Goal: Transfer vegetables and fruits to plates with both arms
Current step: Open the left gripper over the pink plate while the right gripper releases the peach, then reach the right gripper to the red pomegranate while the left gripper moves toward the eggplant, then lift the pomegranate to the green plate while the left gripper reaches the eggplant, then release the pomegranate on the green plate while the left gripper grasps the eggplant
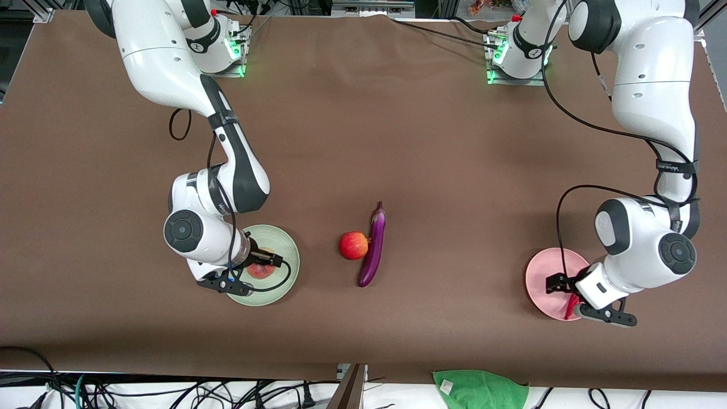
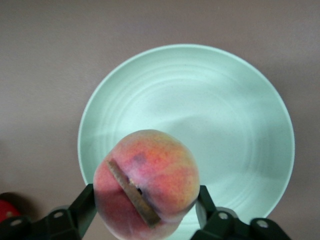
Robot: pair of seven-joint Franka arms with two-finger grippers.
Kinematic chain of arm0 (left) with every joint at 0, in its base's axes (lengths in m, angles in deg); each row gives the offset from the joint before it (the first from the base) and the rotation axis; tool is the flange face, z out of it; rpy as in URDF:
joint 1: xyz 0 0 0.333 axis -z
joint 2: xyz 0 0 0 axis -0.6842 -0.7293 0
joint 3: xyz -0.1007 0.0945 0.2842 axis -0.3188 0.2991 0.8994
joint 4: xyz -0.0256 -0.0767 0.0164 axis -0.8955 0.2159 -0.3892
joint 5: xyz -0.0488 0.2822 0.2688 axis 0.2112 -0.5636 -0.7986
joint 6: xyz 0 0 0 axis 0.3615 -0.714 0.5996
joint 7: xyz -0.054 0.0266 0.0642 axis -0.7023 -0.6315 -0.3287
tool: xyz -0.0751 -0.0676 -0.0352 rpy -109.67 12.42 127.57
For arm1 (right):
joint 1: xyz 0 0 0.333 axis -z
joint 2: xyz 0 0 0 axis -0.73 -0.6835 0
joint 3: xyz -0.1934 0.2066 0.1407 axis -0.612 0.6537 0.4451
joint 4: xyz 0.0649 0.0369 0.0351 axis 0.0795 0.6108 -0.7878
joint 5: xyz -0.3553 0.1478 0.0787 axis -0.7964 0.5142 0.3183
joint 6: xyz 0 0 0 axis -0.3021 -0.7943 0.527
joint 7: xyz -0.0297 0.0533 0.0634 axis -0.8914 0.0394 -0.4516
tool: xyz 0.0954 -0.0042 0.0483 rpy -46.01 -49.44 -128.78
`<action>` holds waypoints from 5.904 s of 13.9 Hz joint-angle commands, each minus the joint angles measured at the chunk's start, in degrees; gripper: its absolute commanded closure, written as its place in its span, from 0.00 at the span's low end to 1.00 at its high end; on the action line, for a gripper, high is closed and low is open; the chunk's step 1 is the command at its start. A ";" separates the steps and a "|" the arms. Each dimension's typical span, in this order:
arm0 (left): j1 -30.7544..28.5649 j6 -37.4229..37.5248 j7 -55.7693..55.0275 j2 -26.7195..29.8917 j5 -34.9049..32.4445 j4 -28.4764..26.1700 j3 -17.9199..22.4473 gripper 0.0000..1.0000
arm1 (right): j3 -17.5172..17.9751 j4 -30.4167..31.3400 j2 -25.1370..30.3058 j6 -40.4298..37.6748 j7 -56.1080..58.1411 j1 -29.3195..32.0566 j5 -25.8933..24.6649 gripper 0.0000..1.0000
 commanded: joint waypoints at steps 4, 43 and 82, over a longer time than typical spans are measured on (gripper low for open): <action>8.60 1.44 -14.33 0.78 1.66 0.20 -1.36 0.00 | 0.49 2.80 4.98 -0.52 -0.53 -0.92 0.18 0.01; 21.71 0.74 -33.17 0.16 1.66 -0.15 -1.54 0.00 | 2.42 -2.65 -6.97 18.98 -39.12 -14.90 -0.87 0.01; 22.34 -7.09 -39.52 2.27 -6.33 0.11 1.01 1.00 | 1.72 -1.16 13.75 -16.05 6.29 -0.31 -3.24 0.00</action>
